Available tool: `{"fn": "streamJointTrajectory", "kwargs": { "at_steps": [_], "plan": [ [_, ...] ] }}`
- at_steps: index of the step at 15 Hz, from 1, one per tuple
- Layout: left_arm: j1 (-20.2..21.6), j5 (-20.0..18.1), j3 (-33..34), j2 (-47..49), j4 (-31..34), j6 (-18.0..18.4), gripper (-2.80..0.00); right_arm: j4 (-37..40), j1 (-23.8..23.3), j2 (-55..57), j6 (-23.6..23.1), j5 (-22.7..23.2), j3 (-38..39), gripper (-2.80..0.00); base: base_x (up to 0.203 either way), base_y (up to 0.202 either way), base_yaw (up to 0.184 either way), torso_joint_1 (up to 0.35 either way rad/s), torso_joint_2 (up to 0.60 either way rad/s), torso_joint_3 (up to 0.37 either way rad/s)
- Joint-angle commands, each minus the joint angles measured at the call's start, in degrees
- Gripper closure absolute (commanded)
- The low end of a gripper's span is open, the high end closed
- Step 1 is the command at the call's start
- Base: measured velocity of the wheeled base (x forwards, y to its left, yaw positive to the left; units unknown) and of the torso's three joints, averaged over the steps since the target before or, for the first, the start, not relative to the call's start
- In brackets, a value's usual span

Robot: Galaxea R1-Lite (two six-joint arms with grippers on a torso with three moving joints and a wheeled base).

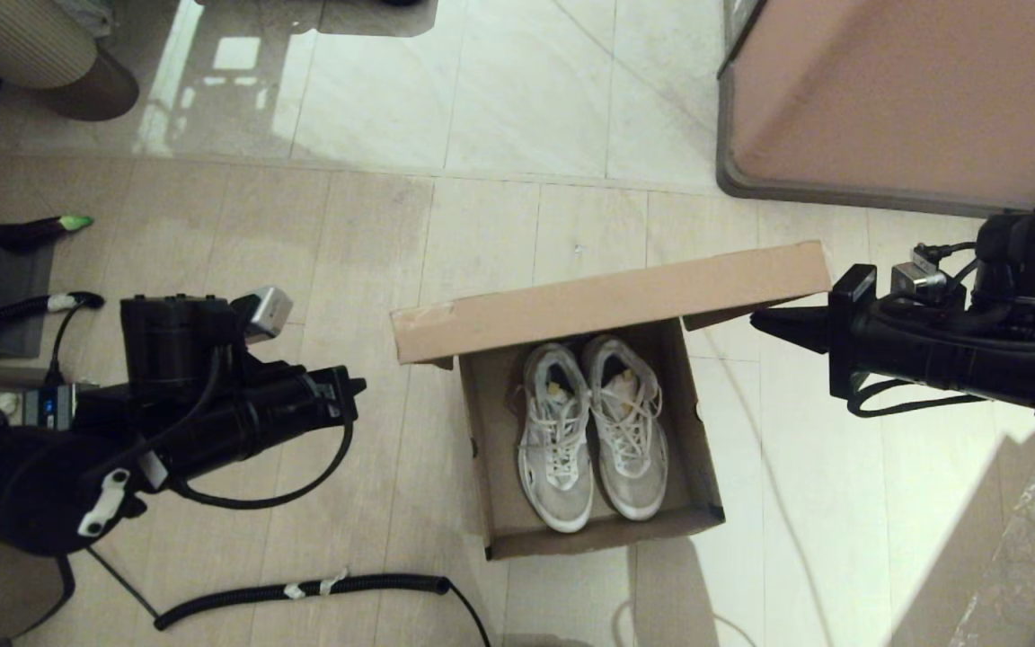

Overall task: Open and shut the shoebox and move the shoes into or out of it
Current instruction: Open the shoe box

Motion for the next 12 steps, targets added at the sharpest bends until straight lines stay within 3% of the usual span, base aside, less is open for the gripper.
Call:
{"fn": "streamJointTrajectory", "kwargs": {
  "at_steps": [1, 4, 9, 12],
  "plan": [
    [-0.75, -0.30, -0.27, 0.28, -0.15, -0.11, 0.00, -0.19, 0.22, 0.83, 0.52, 1.22, -0.92, 0.00, 0.000, 0.000, 0.000, 0.000, 0.00, 0.000],
    [-1.01, -0.32, -0.38, 0.35, -0.17, -0.11, 0.00, -0.19, 0.26, 2.81, 0.58, 1.30, -2.97, 0.00, 0.000, 0.000, 0.000, 0.000, 0.00, 0.000],
    [-1.00, -0.15, -0.38, -1.09, -0.21, -0.11, 0.00, -0.19, 0.30, 10.52, 0.86, 1.10, -13.73, 0.00, 0.000, 0.000, 0.000, 0.000, 0.00, 0.000],
    [-0.08, 2.00, 0.14, -2.15, -0.26, 0.06, 0.00, 0.27, 0.71, 11.29, -0.24, 0.58, -16.81, 0.00, 0.000, 0.000, 0.000, 0.000, 0.00, 0.000]
  ]
}}
